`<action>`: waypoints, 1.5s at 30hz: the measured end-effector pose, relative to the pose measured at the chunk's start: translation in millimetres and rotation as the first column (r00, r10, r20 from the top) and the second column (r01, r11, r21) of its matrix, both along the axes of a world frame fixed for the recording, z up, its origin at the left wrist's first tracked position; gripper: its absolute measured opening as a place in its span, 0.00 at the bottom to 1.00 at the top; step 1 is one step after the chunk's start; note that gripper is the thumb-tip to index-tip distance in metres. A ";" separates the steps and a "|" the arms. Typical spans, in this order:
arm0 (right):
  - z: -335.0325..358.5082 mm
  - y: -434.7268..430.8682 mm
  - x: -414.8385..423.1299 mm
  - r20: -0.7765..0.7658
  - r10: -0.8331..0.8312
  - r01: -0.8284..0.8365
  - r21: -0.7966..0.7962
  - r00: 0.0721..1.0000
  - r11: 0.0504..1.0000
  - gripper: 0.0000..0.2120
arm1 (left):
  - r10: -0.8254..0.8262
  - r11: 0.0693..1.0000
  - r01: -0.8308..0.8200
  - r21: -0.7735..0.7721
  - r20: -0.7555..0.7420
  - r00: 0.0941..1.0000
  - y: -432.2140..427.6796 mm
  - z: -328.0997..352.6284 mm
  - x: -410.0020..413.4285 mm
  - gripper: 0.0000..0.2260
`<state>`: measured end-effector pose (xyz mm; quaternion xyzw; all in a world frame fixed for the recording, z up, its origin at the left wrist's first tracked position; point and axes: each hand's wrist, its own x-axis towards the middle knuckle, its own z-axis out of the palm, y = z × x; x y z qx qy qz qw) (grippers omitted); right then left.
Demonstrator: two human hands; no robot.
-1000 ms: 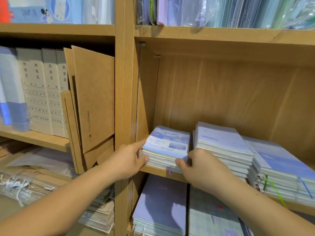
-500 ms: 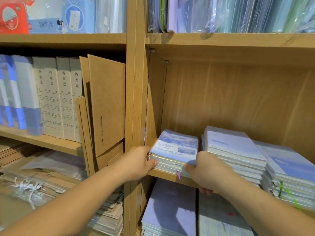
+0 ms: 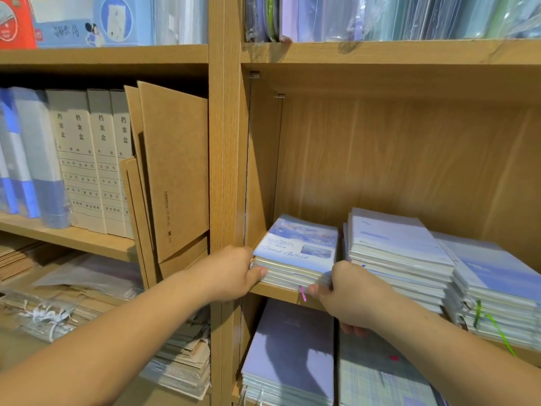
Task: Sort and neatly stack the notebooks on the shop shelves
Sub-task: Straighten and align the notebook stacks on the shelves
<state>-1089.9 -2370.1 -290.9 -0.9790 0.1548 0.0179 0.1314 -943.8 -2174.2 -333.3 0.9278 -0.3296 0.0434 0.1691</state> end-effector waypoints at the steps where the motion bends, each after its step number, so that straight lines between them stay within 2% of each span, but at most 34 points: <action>1: -0.8 0.3 -0.9 0.004 -0.002 0.002 -0.025 1.000 1.000 0.21 | 0.004 1.000 -0.004 0.000 -0.025 1.000 0.1 -0.5 0.8 0.12; 3: -1.8 1.3 -0.7 0.018 -0.004 0.005 -0.070 1.000 0.998 0.18 | -0.006 1.000 0.005 -0.012 -0.084 0.996 0.5 -1.2 1.8 0.13; 5: -2.3 2.6 1.5 0.027 -0.018 0.019 -0.041 0.999 0.999 0.18 | -0.023 0.999 0.019 -0.028 -0.123 0.992 1.4 -1.4 0.1 0.16; 8: -5.5 1.5 2.7 0.082 -0.030 0.028 0.024 0.996 0.999 0.21 | -0.033 0.998 0.025 -0.066 -0.121 0.992 2.7 -2.9 -2.4 0.17; 13: -11.8 -4.7 -0.7 0.140 -0.034 0.040 -0.043 0.990 0.998 0.27 | -0.027 0.998 0.022 -0.050 -0.103 0.994 5.8 -1.8 -5.3 0.15; 16: -11.7 -7.9 0.9 0.174 -0.020 0.033 -0.069 0.984 0.997 0.24 | -0.014 0.998 0.011 -0.060 -0.040 0.999 4.9 -1.0 -4.8 0.14; 24: -18.4 -13.0 0.5 0.241 -0.021 0.035 -0.052 0.970 0.998 0.25 | 0.004 0.998 0.003 -0.060 0.103 0.995 2.7 -9.3 0.0 0.18; 29: -18.5 -14.3 1.2 0.197 0.005 0.012 -0.088 0.980 0.996 0.26 | -0.019 0.989 0.025 -0.148 0.037 0.999 8.7 -17.7 -0.8 0.06; 31: -22.1 -14.6 2.6 0.207 -0.002 0.018 -0.076 0.978 0.997 0.25 | -0.040 0.978 0.037 -0.206 -0.011 0.999 7.9 -24.8 -1.9 0.08; 37: -32.9 -16.4 6.7 0.296 -0.025 0.038 -0.038 0.955 0.999 0.24 | -0.027 0.964 0.028 -0.266 0.011 1.000 5.7 -35.3 -3.2 0.11; 42: -37.3 -11.4 7.1 0.334 -0.007 0.069 -0.173 0.943 0.982 0.18 | 0.000 0.973 0.002 -0.230 0.010 1.000 6.0 -32.7 -4.2 0.13; 45: -35.0 -14.5 1.8 0.316 -0.027 0.065 -0.111 0.948 0.992 0.24 | 0.041 0.974 -0.033 -0.223 0.029 0.999 7.6 -26.1 -5.2 0.19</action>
